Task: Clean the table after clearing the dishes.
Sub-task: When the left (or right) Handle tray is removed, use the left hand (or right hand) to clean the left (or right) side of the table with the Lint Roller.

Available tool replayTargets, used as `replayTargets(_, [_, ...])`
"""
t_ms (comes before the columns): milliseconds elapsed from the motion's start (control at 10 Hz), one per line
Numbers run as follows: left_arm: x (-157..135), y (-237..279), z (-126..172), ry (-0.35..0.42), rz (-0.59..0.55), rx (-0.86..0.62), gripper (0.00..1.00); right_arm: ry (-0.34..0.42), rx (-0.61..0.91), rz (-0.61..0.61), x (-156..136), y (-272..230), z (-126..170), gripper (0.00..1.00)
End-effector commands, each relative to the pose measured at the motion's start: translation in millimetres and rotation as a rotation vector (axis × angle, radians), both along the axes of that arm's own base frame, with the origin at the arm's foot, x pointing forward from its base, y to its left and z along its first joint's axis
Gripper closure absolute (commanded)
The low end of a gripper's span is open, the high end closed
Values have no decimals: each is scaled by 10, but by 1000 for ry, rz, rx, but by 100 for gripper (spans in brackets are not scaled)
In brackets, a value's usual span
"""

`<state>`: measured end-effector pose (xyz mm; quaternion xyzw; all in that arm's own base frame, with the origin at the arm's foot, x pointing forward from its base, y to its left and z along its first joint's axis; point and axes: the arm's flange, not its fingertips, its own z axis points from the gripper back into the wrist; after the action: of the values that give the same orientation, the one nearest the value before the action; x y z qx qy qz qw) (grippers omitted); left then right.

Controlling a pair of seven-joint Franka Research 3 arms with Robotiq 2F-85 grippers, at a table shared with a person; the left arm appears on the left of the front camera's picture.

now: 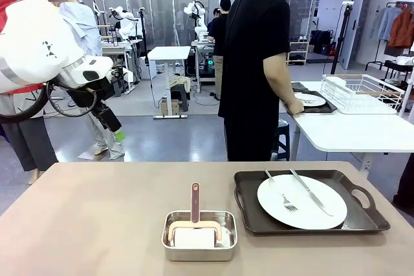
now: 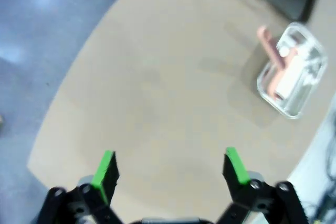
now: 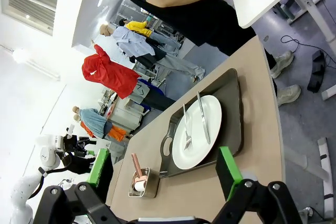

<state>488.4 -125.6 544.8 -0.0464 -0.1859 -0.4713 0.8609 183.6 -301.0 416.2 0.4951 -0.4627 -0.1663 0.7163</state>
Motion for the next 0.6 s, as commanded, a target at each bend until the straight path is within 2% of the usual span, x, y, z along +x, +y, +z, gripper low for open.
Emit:
replayTargets(0, [166,-561,96,7,-347,212,0,-23,-8,-5,-14,22,19,0])
replayTargets(200, [427,-1046,184,74,-570,252,0,-23,-8,-5,-14,22,19,0])
replayTargets(500, [753,-1677,-44,171,-722,266,0,-23,-8,-5,-14,22,19,0])
